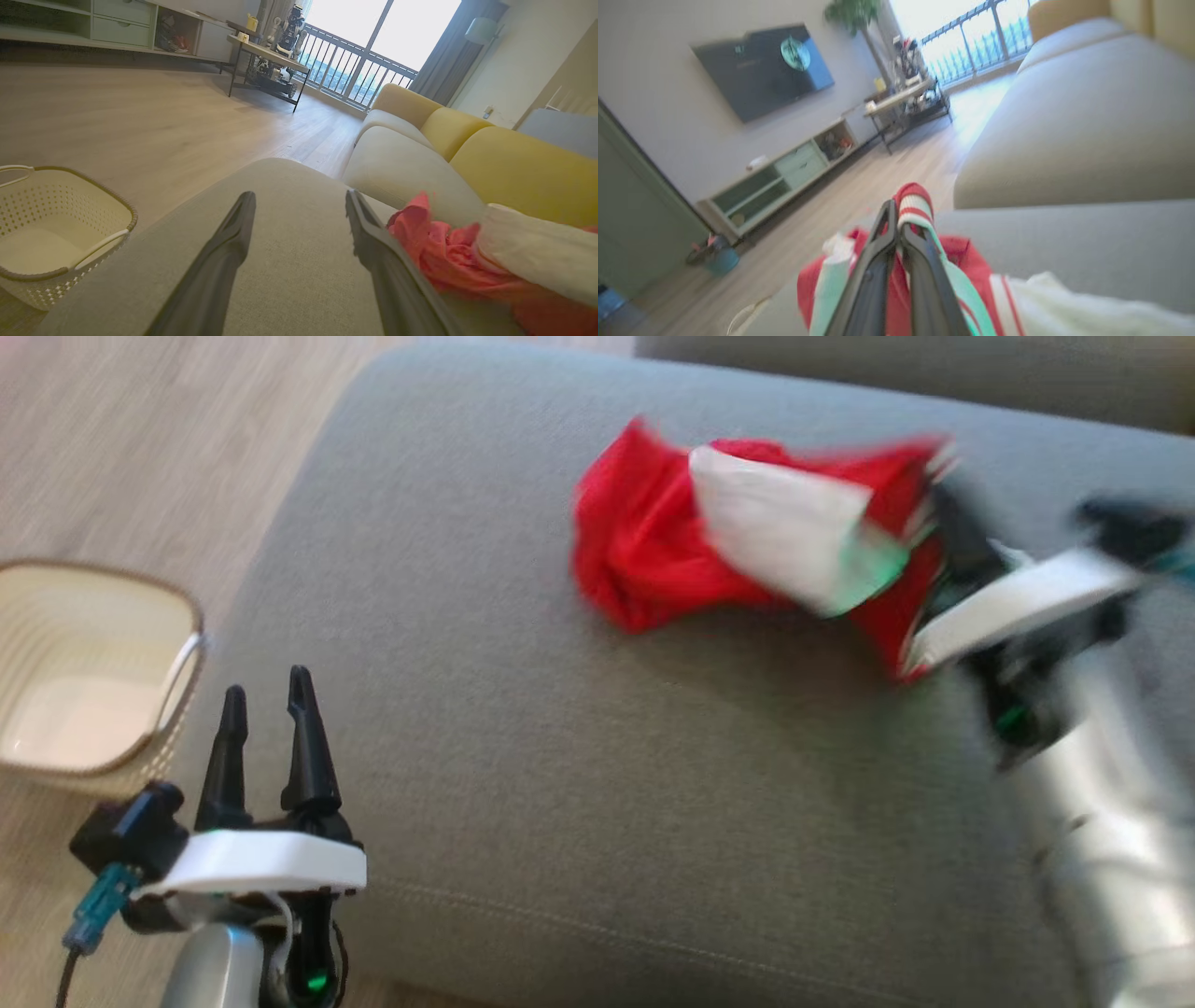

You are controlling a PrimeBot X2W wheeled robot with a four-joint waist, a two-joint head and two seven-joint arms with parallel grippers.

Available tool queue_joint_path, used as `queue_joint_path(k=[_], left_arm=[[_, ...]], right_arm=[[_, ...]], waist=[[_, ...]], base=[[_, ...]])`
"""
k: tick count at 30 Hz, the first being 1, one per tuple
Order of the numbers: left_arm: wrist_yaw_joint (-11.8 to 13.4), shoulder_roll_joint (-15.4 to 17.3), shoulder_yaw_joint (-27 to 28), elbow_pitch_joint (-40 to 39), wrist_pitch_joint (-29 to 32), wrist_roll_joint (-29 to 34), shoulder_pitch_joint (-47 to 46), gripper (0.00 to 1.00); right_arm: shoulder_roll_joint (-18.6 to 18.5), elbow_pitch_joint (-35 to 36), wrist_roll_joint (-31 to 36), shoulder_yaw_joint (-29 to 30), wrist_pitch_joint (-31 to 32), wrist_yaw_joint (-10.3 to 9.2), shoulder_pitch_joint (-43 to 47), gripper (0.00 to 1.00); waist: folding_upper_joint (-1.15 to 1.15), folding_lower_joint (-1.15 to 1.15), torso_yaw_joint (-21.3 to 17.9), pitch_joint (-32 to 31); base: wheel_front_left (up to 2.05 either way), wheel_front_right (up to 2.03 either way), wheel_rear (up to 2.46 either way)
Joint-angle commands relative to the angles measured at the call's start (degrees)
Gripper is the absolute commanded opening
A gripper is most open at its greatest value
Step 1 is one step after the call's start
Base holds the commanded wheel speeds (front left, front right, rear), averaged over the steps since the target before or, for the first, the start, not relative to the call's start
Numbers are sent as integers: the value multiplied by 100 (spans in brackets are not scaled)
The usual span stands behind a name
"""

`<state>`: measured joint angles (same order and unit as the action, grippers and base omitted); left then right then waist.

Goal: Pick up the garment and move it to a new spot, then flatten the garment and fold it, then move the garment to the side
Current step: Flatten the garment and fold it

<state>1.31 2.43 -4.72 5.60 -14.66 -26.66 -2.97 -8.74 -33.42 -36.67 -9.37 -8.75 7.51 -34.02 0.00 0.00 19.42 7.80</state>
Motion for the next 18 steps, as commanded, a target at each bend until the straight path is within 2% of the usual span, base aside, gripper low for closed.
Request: queue_joint_path(k=[1,5,11,15,18], left_arm=[[-32,45,205,-196,-34,70,-87,100],[-62,45,183,-189,-34,136,13,100],[-37,45,195,-211,-34,130,179,100],[-47,45,156,-210,-34,134,266,100],[-37,45,104,-204,-34,104,279,100]], right_arm=[[-114,438,-69,218,-63,-2,-430,0],[-326,951,98,1079,62,-2,-757,0],[-445,1405,997,2270,569,-2,-1303,0],[-390,1524,1682,2791,915,-2,-1837,0],[-310,1578,2136,2897,1029,-2,-2296,0]], waist=[[0,0,-262,-251],[0,0,-495,-500],[0,0,-731,-763],[0,0,-805,-818],[0,0,-798,-816]], base=[[0,0,0],[0,0,0],[0,0,0],[0,0,0],[0,0,0]])
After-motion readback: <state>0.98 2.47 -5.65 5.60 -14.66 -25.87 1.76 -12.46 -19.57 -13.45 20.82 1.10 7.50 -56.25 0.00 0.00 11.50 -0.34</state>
